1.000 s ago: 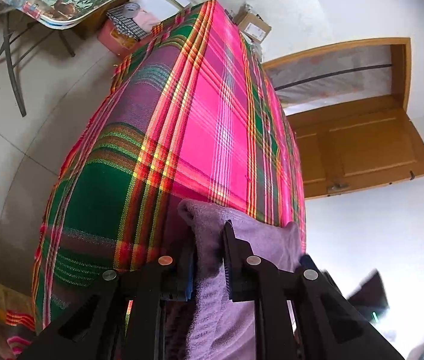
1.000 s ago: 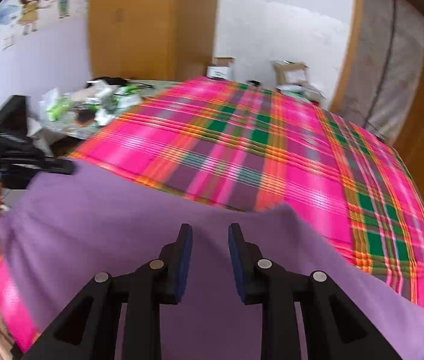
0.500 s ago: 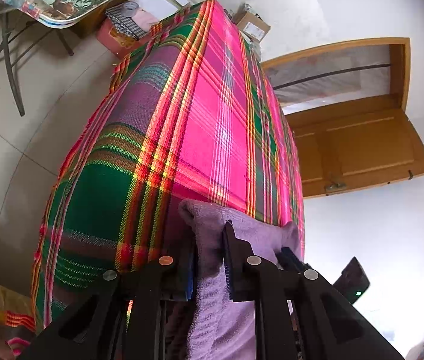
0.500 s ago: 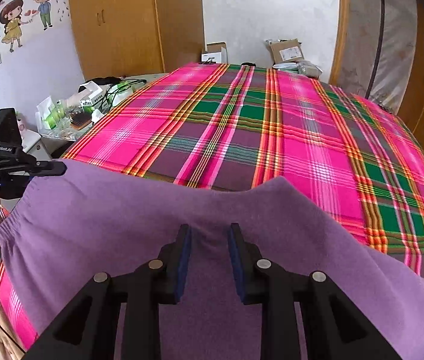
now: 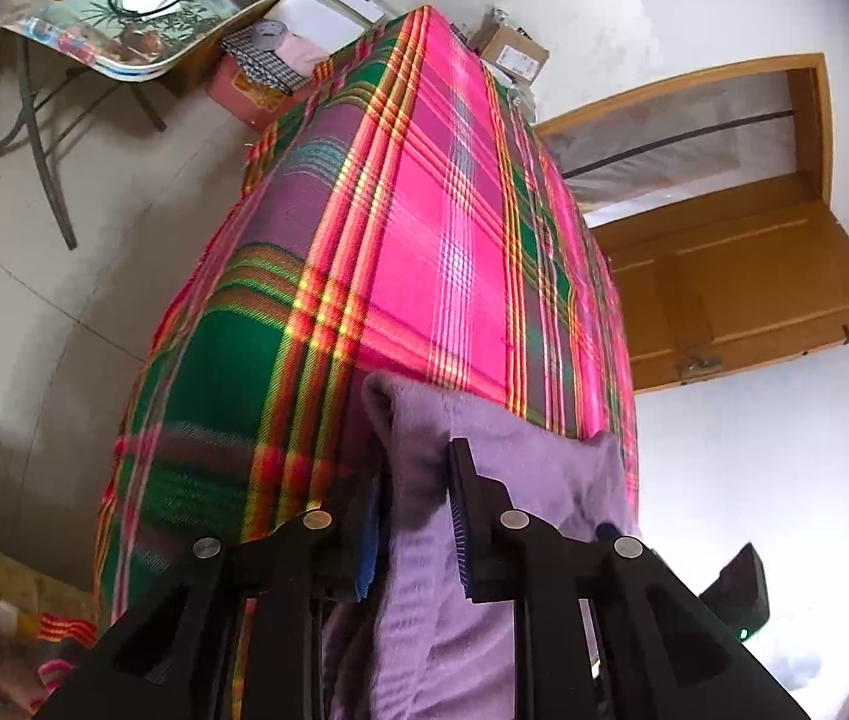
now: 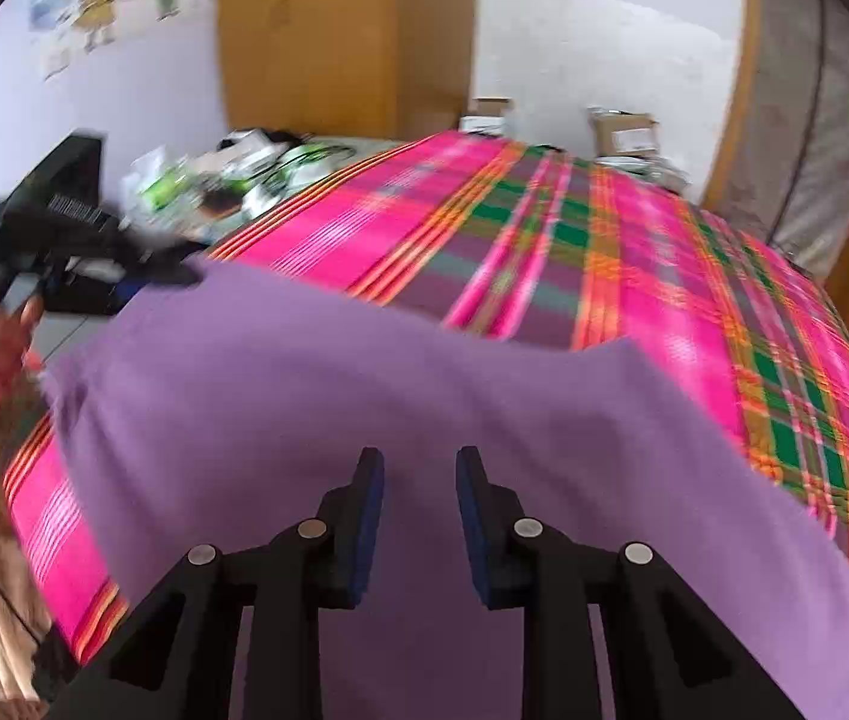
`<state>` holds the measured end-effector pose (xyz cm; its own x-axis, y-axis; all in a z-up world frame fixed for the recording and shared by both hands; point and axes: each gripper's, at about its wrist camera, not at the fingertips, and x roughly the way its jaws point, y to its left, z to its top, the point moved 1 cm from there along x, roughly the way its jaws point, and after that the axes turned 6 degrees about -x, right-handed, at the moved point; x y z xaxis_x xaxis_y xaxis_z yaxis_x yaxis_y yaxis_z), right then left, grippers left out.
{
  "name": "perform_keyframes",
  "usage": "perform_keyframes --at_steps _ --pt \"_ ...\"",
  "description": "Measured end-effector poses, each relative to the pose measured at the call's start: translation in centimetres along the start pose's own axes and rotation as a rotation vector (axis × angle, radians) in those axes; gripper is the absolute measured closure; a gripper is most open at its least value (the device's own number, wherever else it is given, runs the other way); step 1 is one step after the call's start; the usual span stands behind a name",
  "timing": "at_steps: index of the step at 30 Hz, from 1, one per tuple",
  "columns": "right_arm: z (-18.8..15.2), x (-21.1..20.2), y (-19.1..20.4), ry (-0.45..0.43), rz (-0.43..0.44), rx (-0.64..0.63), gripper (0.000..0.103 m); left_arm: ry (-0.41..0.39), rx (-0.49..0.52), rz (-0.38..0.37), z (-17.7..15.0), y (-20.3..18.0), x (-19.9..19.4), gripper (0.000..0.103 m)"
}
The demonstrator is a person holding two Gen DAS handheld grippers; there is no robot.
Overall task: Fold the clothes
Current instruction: 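Smooth the fleece flat with the open right gripper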
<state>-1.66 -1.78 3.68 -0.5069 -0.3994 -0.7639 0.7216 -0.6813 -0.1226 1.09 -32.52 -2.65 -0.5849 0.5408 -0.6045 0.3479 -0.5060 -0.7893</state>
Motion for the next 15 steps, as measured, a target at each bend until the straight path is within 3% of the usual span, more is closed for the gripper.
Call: perform_keyframes --at_steps 6,15 --pt "-0.5 -0.4 2.2 -0.008 -0.072 -0.081 0.077 -0.009 0.0 0.003 -1.1 0.4 -1.2 0.083" --pt "1.4 -2.7 9.1 -0.169 0.17 -0.197 0.077 -0.026 -0.008 0.016 -2.3 1.4 -3.1 0.083"
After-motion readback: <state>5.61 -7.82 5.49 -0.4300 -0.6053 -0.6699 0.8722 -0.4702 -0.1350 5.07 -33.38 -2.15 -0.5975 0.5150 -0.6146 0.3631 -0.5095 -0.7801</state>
